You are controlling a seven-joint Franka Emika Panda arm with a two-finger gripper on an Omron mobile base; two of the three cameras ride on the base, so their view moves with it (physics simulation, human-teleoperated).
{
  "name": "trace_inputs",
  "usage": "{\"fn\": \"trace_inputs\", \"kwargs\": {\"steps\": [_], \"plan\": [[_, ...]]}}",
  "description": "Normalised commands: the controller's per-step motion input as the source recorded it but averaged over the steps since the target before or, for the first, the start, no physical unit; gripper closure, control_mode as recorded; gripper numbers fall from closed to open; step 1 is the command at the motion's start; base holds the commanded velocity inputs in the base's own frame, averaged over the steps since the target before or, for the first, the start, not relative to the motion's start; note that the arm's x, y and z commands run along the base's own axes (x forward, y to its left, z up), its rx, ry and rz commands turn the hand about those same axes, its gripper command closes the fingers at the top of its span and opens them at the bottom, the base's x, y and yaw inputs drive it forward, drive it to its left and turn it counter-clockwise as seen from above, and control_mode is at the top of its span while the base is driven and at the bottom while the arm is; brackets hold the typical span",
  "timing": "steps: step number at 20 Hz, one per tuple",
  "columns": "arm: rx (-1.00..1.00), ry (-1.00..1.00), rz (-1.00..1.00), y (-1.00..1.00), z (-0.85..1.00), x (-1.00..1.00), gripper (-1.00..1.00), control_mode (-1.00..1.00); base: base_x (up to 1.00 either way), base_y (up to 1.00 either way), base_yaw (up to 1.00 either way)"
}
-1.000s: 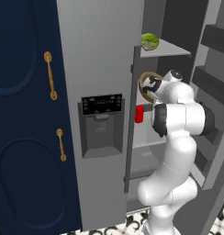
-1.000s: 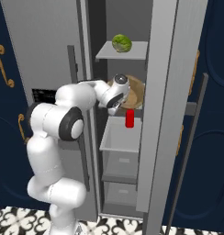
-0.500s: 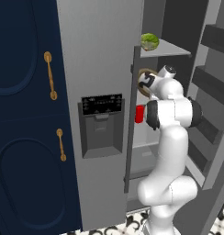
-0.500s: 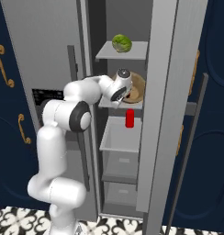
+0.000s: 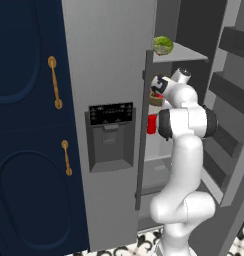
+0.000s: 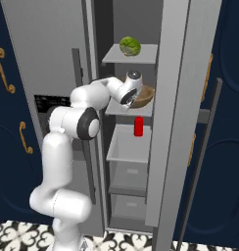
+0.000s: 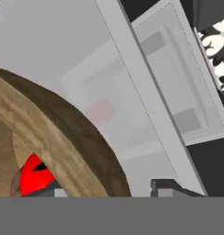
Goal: Pick the chicken drumstick and tomato from their plates and place them in the bowl. Then put the bowl in the fridge.
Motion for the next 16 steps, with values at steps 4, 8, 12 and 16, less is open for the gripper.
{"fn": "trace_inputs", "kwargs": {"steps": [4,8,12,16], "plan": [[-0.01,-0.02,0.00,0.10,0.31,-0.17,-1.00,-1.00,0.00,0.00,0.00],[-0.01,-0.01,-0.02,0.03,0.24,-0.90,-1.00,-1.00,0.00,0.00,0.00],[-0.07,0.00,0.00,0.17,0.07,-1.00,-1.00,-1.00,0.00,0.00,0.00],[-0.17,0.00,0.01,0.65,0.00,-1.00,-1.00,-1.00,0.00,0.00,0.00]]}}
